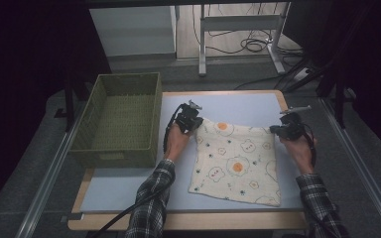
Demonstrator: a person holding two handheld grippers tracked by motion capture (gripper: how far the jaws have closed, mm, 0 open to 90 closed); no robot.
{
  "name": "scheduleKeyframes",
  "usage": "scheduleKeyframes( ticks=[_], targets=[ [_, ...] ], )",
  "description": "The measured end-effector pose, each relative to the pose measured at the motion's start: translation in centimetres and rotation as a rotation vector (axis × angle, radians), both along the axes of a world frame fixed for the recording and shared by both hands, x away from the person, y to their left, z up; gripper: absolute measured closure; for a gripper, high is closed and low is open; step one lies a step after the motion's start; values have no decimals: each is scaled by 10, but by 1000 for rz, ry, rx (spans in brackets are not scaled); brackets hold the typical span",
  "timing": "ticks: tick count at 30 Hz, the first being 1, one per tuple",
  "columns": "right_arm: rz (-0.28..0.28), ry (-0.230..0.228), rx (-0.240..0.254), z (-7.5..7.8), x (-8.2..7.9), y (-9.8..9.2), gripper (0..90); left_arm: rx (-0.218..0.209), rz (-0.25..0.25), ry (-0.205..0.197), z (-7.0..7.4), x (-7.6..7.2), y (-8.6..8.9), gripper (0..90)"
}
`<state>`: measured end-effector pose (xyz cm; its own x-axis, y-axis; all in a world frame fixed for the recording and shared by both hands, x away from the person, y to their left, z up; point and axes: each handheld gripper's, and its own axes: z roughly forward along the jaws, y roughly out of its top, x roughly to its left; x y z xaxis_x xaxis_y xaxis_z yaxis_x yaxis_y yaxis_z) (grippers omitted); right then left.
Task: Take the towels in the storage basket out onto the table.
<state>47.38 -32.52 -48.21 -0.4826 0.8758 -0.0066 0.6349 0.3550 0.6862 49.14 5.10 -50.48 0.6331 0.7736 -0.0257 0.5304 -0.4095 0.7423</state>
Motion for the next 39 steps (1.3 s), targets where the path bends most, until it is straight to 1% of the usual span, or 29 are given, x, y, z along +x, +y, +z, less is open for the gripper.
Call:
scheduleKeyframes(
  ticks=[1, 2, 3, 4, 5, 6, 7, 11, 13, 15, 17, 20, 22, 23, 24, 26, 28, 31, 35, 39],
  targets=[
    [7, -5, 7, 3, -4, -2, 856, -9, -2, 1, 0, -2, 1, 879],
    [13, -9, 15, 5, -8, -3, 856, -6, -11, 0, 1, -7, 2, 879],
    [22, -19, 28, 8, -14, -4, 855, -2, -15, -6, 1, -10, 2, 879],
    [25, -21, 30, 9, -18, -5, 855, -5, -19, -7, 2, -14, 3, 879],
    [30, -32, 34, 11, -23, -6, 855, -12, -20, -5, 3, -17, 3, 879],
    [36, -34, 37, 12, -27, -7, 855, -25, -21, -10, 5, -22, 4, 878],
    [42, -37, 46, 13, -33, -8, 855, -28, -24, -12, 5, -25, 4, 878],
    [73, -44, 41, 13, -54, -11, 855, -41, -43, -22, 8, -44, 6, 878],
    [84, -49, 43, 13, -65, -13, 855, -59, -51, -21, 8, -51, 8, 878],
    [95, -54, 42, 13, -75, -14, 855, -73, -64, -16, 6, -61, 10, 877],
    [108, -57, 42, 13, -88, -15, 855, -81, -79, -9, 2, -71, 12, 876],
    [127, -57, 42, 11, -103, -16, 855, -89, -100, -9, -3, -84, 15, 876],
    [137, -56, 46, 10, -114, -16, 855, -95, -116, -19, -4, -96, 17, 876],
    [146, -55, 48, 9, -122, -15, 855, -98, -117, -19, -4, -99, 17, 876],
    [149, -54, 46, 8, -124, -15, 855, -101, -125, -26, -4, -105, 19, 876],
    [158, -48, 48, 7, -135, -15, 855, -114, -136, -30, -4, -115, 21, 876],
    [167, -46, 52, 5, -147, -16, 855, -130, -149, -29, -5, -125, 25, 876],
    [175, -36, 66, 2, -161, -18, 854, -139, -166, -28, -7, -140, 27, 875],
    [192, -29, 68, 0, -177, -18, 854, -137, -183, -26, -12, -157, 30, 874],
    [207, -32, 71, -1, -191, -18, 852, -151, -192, -25, -15, -169, 32, 873]
  ],
)
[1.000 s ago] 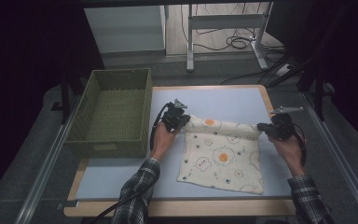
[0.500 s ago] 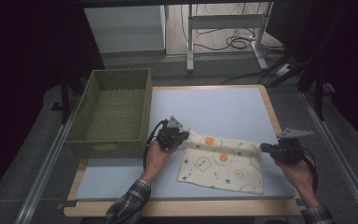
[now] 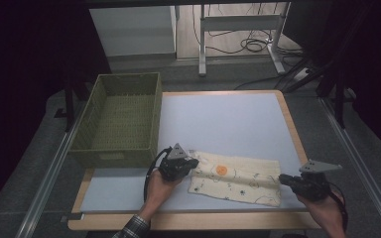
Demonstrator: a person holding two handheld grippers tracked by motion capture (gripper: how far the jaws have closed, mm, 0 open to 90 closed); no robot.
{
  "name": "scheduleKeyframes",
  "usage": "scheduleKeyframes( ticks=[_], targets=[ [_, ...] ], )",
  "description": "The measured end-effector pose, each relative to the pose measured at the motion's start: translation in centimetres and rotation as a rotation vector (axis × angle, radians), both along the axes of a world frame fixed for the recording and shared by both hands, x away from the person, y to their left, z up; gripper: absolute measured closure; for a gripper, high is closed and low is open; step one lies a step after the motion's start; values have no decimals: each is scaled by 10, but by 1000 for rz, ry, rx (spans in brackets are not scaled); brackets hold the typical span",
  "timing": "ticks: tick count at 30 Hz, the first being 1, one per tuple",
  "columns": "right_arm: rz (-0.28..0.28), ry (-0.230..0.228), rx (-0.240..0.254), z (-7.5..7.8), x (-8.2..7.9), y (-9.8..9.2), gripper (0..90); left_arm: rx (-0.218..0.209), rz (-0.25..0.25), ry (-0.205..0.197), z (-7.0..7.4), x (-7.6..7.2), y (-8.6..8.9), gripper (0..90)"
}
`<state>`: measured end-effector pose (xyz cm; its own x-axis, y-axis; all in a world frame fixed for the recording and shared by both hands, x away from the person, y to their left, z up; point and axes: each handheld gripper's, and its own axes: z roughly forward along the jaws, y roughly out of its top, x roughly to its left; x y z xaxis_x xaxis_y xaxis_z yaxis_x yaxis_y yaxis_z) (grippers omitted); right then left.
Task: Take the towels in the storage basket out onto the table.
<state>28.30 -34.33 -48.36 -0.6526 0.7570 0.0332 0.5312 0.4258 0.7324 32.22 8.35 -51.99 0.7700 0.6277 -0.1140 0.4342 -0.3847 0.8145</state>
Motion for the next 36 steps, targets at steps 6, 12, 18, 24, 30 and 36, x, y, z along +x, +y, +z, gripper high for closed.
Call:
scheduleKeyframes(
  ticks=[6, 12, 18, 24, 30, 36],
  targets=[
    [15, 17, 9, -7, -18, 0, 849, -4, -15, -3, -4, -18, 1, 874],
    [28, 28, 21, -15, -31, 1, 843, 9, -28, 5, -10, -31, 3, 870],
    [38, 41, 42, -16, -44, -2, 805, 22, -46, 34, -15, -47, 9, 793],
    [15, 25, 49, -7, -53, -13, 731, 0, 16, 72, -10, -53, 32, 622],
    [-25, 48, 67, -11, -31, -17, 687, 7, 66, 84, -5, -35, 30, 576],
    [-66, 46, 49, -11, 4, -10, 677, 4, 115, 73, 7, -10, 25, 570]
  ],
)
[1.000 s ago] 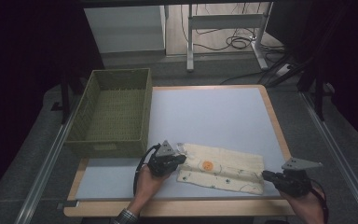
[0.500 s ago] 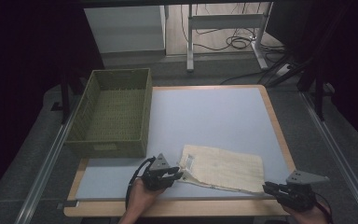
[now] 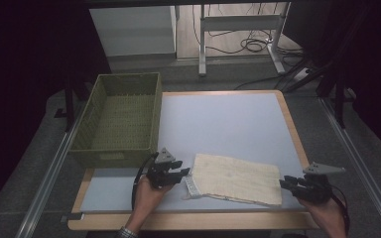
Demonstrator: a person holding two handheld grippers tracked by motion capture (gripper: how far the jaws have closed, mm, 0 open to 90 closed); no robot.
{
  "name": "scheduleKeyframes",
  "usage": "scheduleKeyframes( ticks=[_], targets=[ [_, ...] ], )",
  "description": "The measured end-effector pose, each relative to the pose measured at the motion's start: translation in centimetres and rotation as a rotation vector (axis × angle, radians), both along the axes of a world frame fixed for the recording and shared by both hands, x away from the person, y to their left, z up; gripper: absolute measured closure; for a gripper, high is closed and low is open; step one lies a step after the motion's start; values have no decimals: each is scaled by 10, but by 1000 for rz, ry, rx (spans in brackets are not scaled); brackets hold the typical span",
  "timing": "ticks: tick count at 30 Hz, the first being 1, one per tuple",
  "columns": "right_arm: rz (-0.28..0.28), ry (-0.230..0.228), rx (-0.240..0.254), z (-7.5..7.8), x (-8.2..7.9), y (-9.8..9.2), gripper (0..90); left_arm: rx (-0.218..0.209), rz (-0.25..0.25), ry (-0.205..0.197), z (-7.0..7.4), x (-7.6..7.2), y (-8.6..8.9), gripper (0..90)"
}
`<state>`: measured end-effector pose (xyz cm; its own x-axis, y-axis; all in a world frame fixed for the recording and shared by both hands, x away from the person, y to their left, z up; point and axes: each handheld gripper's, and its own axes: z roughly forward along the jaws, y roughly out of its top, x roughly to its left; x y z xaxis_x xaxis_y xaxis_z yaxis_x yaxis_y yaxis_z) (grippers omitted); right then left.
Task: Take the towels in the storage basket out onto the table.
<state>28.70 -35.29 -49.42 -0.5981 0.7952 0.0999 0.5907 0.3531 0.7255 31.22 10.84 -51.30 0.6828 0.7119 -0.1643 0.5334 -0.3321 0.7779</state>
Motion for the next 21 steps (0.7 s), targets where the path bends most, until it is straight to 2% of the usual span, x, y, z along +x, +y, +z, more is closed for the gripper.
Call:
scheduleKeyframes(
  ticks=[4, 8, 10, 14, 16, 17, 18, 19, 21],
  targets=[
    [-32, -9, -25, 1, 25, 4, 677, -1, -2, 22, -4, 22, -12, 555],
    [-38, 13, -45, -3, 47, 7, 671, 20, 0, 25, -7, 42, -26, 525],
    [-34, 22, -50, -5, 54, 9, 657, 43, 7, 18, -7, 51, -34, 512],
    [-11, 35, -104, -9, 60, 17, 665, 105, 1, 24, -12, 67, -46, 522],
    [6, 27, -162, -14, 59, 23, 743, 137, -14, 31, -17, 70, -51, 562],
    [13, 30, -150, -15, 59, 24, 779, 150, -30, 36, -21, 71, -54, 592],
    [17, 39, -139, -15, 59, 24, 812, 132, -36, 27, -22, 70, -54, 602],
    [22, 47, -136, -14, 59, 24, 849, 110, -40, 41, -22, 70, -53, 662],
    [31, 48, -157, -13, 59, 26, 868, 102, -56, 56, -21, 70, -53, 789]
  ],
)
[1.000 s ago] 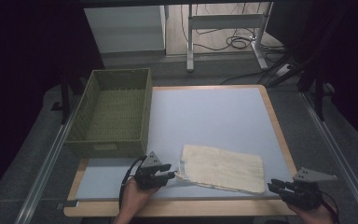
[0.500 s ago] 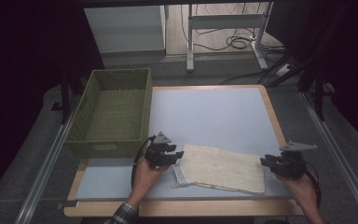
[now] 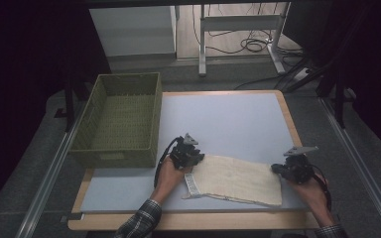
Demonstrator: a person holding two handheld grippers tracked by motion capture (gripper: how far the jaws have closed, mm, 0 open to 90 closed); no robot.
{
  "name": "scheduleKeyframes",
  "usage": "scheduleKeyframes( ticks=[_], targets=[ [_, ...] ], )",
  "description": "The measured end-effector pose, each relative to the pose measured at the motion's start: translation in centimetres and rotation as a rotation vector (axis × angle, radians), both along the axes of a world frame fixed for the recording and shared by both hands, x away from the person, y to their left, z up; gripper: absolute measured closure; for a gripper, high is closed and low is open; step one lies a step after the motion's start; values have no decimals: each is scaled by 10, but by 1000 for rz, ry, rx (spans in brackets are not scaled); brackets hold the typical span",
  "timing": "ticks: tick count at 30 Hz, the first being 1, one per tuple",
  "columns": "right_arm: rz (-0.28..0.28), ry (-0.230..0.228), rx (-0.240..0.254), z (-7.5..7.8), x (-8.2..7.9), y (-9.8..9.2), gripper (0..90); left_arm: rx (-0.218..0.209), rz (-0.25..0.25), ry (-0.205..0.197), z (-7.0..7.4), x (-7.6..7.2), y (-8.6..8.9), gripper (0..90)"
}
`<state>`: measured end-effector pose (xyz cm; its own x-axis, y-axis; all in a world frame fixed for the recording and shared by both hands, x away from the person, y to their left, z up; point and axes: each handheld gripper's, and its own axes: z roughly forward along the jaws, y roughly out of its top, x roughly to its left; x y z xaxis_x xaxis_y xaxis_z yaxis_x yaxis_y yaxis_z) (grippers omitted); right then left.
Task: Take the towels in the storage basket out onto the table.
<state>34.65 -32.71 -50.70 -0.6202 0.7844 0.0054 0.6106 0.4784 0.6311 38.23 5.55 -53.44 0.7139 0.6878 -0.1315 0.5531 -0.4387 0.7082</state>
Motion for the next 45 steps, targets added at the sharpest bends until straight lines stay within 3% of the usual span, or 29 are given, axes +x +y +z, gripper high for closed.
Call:
scheduleKeyframes(
  ticks=[2, 5, 15, 19, 22, 23, 26, 30, 32, 36, 45],
  targets=[
    [-2, -13, -29, 3, 2, 2, 871, 27, 7, -43, 3, -4, 0, 852],
    [-8, -36, -11, 10, 13, 1, 871, 1, 15, -56, 7, -6, 4, 857],
    [6, -72, -9, 19, 68, 17, 868, -24, 27, -43, 10, -23, 23, 857],
    [-7, -52, -5, 13, 91, 31, 867, -31, 35, -56, 13, -31, 27, 862],
    [-3, -33, -4, 8, 98, 37, 858, -14, 66, -69, 12, -27, 30, 811],
    [-4, -37, 13, 9, 97, 38, 848, -14, 72, -70, 11, -25, 31, 735],
    [1, -41, 54, 11, 91, 36, 788, -5, 108, -53, 2, -20, 34, 628],
    [13, -31, 66, 15, 77, 30, 721, -55, 130, -41, -10, -14, 39, 508],
    [20, -27, 75, 16, 71, 28, 697, -56, 122, -35, -10, -14, 40, 504],
    [40, -18, 90, 16, 57, 25, 661, -5, 92, -67, -10, -17, 34, 426],
    [109, -32, 112, 18, 18, 31, 633, -10, 98, -71, -11, -17, 34, 425]
  ],
)
